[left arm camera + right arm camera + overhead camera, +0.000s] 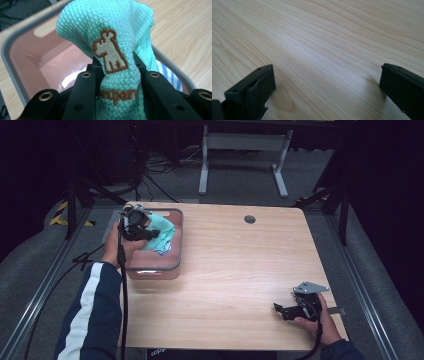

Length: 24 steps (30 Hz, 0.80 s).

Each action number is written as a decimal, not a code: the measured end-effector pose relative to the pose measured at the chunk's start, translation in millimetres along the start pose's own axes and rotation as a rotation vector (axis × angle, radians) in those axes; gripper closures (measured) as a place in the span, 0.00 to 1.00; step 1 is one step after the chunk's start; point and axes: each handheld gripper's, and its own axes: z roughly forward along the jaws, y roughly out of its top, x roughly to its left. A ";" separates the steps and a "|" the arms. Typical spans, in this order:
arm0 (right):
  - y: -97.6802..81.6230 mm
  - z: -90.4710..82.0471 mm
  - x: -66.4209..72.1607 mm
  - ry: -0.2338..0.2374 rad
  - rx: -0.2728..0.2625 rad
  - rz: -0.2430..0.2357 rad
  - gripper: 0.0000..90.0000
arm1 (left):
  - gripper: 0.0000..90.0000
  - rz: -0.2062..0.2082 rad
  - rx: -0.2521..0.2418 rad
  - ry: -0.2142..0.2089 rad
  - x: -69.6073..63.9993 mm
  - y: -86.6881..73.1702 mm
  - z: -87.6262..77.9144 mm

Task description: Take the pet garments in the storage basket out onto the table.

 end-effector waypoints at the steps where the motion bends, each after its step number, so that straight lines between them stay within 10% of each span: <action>1: -0.1 0.0 -0.1 0.000 0.001 -0.002 0.01 | 0.81 0.010 -0.014 -0.006 -2.3 1.4 -3.9; 24: -0.3 -0.1 -0.2 -0.001 0.002 -0.002 0.01 | 0.81 0.178 -0.141 -0.087 -68.4 40.6 -34.5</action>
